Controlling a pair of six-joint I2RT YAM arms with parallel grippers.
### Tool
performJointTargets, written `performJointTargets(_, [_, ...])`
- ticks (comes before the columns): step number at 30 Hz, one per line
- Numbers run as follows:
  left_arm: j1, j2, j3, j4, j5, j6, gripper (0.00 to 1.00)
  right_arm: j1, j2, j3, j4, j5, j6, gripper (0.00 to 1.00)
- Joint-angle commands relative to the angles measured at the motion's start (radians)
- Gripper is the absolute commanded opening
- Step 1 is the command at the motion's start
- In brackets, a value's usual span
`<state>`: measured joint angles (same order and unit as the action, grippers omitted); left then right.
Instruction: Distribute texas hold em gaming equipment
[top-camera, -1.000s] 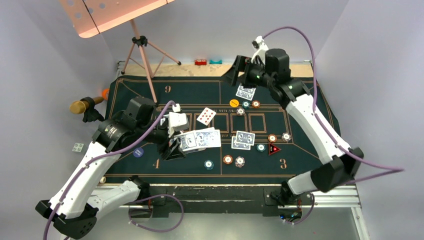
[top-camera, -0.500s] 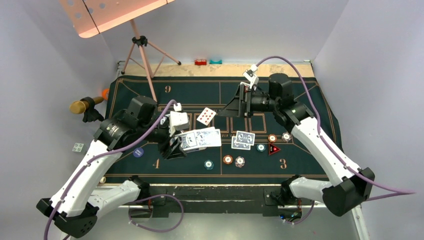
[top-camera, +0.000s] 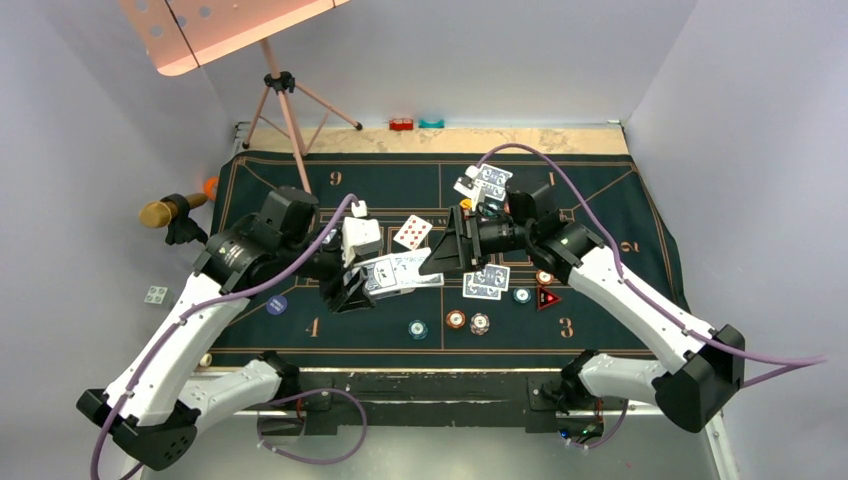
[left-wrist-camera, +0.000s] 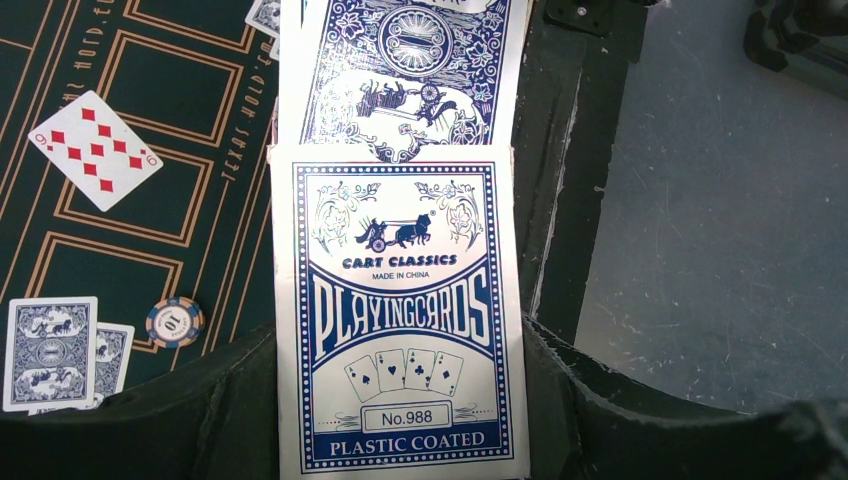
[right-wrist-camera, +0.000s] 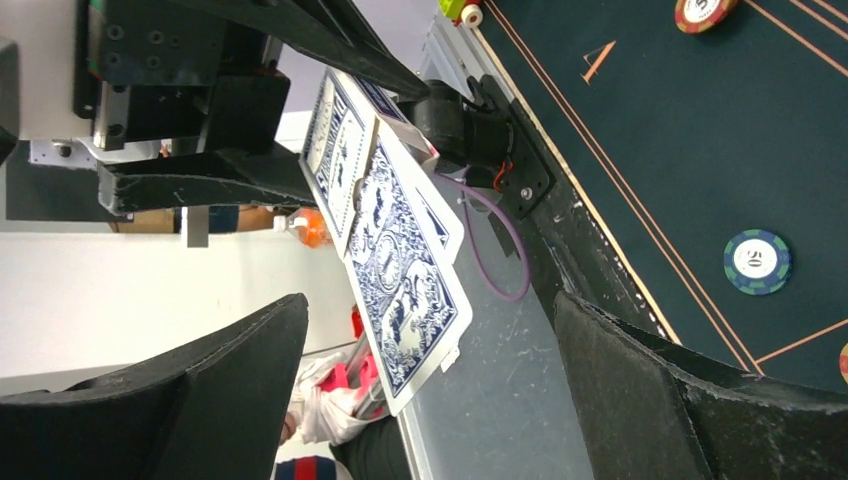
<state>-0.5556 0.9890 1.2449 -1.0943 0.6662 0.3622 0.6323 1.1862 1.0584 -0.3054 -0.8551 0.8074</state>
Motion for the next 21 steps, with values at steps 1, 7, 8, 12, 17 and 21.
performJointTargets(1, [0.009, 0.004, 0.055, 0.051, 0.014, 0.011, 0.00, 0.007, -0.017, -0.025, 0.016, -0.005, 0.029, 0.98])
performJointTargets(7, [0.008, 0.011, 0.065, 0.052, 0.010, 0.008, 0.00, 0.010, -0.023, -0.078, 0.104, -0.010, 0.104, 0.96])
performJointTargets(8, [0.008, 0.012, 0.066, 0.053, 0.010, 0.008, 0.00, 0.010, -0.021, -0.074, 0.099, -0.010, 0.104, 0.93])
performJointTargets(12, [0.009, 0.012, 0.064, 0.052, 0.010, 0.010, 0.00, 0.010, -0.017, -0.036, 0.045, -0.017, 0.080, 0.72])
performJointTargets(17, [0.008, 0.012, 0.061, 0.055, 0.009, 0.009, 0.00, 0.009, -0.025, 0.009, -0.005, -0.012, 0.058, 0.56])
performJointTargets(21, [0.010, 0.008, 0.059, 0.054, 0.007, 0.009, 0.00, 0.008, -0.029, 0.027, -0.031, -0.010, 0.053, 0.45])
